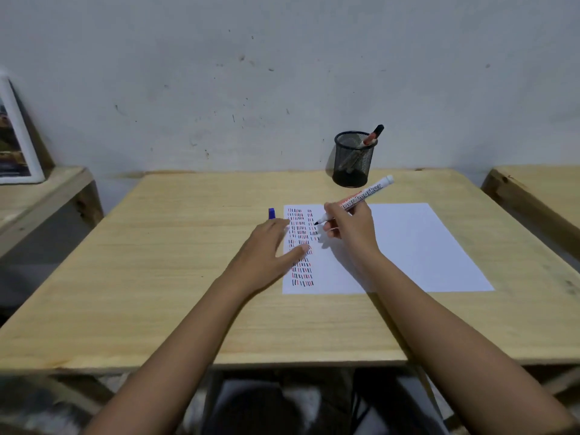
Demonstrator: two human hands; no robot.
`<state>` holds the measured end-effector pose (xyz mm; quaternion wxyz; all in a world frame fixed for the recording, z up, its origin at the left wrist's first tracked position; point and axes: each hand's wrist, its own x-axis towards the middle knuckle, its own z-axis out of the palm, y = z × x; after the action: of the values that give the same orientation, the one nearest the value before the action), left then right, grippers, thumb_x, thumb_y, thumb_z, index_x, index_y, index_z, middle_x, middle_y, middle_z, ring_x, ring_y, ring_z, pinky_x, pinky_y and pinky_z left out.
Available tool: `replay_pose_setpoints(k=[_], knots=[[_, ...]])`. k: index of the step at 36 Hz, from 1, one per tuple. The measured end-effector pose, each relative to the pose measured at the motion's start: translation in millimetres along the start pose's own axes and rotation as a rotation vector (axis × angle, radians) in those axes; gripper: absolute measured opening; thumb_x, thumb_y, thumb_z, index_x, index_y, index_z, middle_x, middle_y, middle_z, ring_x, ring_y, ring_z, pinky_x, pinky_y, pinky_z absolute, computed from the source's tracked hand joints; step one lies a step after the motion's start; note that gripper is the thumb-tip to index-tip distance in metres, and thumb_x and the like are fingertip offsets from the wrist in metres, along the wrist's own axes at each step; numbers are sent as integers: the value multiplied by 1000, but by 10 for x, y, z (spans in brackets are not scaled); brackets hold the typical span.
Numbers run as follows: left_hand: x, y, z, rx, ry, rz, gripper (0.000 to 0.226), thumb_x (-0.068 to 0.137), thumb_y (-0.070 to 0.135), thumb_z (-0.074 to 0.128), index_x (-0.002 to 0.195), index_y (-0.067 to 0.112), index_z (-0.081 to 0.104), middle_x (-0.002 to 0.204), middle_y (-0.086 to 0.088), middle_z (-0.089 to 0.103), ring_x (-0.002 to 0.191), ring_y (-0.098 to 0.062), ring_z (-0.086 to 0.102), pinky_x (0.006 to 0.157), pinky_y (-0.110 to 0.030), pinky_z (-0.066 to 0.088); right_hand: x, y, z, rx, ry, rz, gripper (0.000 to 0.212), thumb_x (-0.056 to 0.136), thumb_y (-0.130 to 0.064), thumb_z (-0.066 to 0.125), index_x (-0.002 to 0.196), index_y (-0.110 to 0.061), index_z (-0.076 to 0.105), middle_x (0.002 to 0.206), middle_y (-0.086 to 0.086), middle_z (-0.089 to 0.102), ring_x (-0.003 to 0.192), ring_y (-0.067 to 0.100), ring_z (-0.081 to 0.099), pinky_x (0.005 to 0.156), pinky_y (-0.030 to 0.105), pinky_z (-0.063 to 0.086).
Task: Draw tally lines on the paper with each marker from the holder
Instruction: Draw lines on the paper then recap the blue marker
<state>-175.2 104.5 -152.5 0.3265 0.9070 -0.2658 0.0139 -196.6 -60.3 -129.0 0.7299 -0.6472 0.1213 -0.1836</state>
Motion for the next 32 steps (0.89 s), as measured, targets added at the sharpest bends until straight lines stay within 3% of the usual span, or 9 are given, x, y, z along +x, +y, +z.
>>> replay_pose_setpoints(k=[2, 5, 8, 11, 16, 28, 32], knots=[[-26, 7, 10, 46, -73, 3, 46, 86, 56, 50, 108, 16, 50, 112, 2, 54, 116, -21, 48, 89, -32, 40, -78, -9, 33, -55, 10, -21, 8, 84, -4, 53, 86, -7, 46, 59, 5, 50, 37, 4, 46, 38, 15, 41], [-56, 24, 37, 148, -134, 5, 72, 85, 62, 45, 138, 13, 38, 150, 0, 36, 142, -19, 28, 109, -33, 29, -122, 8, 50, -188, -10, -84, 9, 84, -2, 52, 85, -7, 44, 60, 2, 45, 37, -3, 44, 39, 7, 36], [-68, 44, 44, 181, -111, 6, 78, 86, 61, 45, 147, 15, 26, 159, 3, 19, 147, -10, 14, 114, -27, 19, -103, 28, 55, -252, -41, -117, 12, 86, -1, 52, 85, -6, 41, 66, 3, 42, 38, -8, 44, 39, 4, 33], [-68, 53, 43, 189, -103, 17, 77, 86, 61, 44, 146, 15, 28, 159, 3, 20, 147, -10, 14, 113, -28, 21, -65, 74, 61, -302, -59, -113, 14, 85, -4, 53, 82, -9, 40, 76, 16, 51, 46, -5, 49, 42, 4, 35], [-76, 50, 46, 189, -113, 4, 79, 86, 61, 44, 147, 15, 26, 159, 2, 18, 147, -11, 12, 115, -30, 19, 6, 160, 51, -357, -60, -127, 15, 84, -7, 53, 81, -10, 39, 93, 36, 60, 68, 18, 51, 46, 5, 38], [-40, 126, 14, 210, -118, 8, 75, 87, 59, 45, 145, 13, 30, 157, 2, 25, 145, -13, 19, 111, -31, 25, 87, 175, 35, -403, -72, -165, 18, 84, -8, 55, 78, -12, 39, 94, 36, 62, 72, 21, 54, 49, 7, 38], [-37, 101, 11, 204, -125, -8, 78, 86, 62, 44, 146, 14, 28, 159, 1, 20, 147, -13, 14, 114, -33, 22, 64, 133, 53, -398, -88, -159, 22, 84, -4, 53, 74, -13, 35, 74, 22, 55, 54, 4, 48, 44, 7, 35]])
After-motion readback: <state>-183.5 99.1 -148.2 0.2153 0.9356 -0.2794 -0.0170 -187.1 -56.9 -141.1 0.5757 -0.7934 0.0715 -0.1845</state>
